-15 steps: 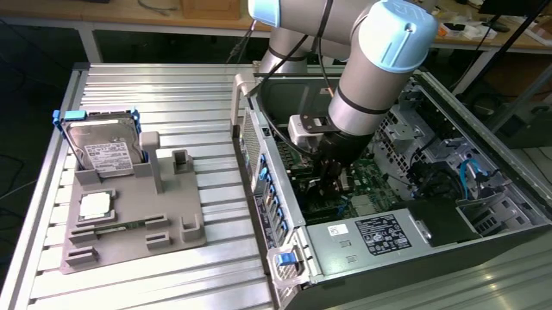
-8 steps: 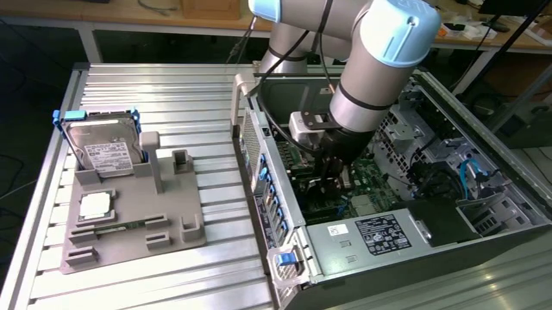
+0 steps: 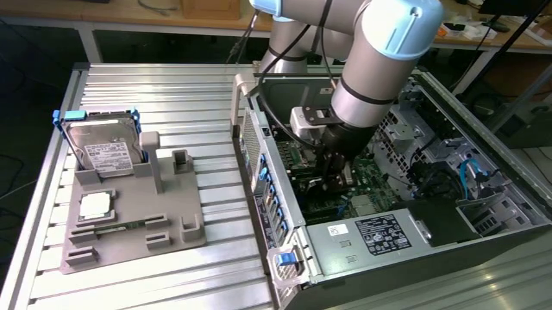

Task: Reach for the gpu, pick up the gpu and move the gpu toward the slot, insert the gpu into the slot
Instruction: 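Insert the gpu into the slot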

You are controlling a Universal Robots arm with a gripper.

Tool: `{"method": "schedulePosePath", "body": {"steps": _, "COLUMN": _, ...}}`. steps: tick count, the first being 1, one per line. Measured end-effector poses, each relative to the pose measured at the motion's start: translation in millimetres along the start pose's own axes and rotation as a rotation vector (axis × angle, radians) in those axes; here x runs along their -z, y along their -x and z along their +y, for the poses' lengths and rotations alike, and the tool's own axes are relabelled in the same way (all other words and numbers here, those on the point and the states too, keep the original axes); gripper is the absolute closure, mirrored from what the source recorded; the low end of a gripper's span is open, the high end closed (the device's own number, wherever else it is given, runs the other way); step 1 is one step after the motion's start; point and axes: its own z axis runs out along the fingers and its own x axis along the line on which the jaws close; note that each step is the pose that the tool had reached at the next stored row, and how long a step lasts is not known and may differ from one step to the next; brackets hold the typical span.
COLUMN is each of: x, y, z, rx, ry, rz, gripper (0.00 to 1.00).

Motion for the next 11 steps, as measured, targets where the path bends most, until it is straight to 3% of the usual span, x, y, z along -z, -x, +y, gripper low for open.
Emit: {"method": "schedulePosePath", "body": {"steps": 11, "x": 17.1, "y": 1.4, "z": -0.1, "rx": 0.0, "ry": -0.0082, "rz": -0.0006, "gripper": 0.59}}
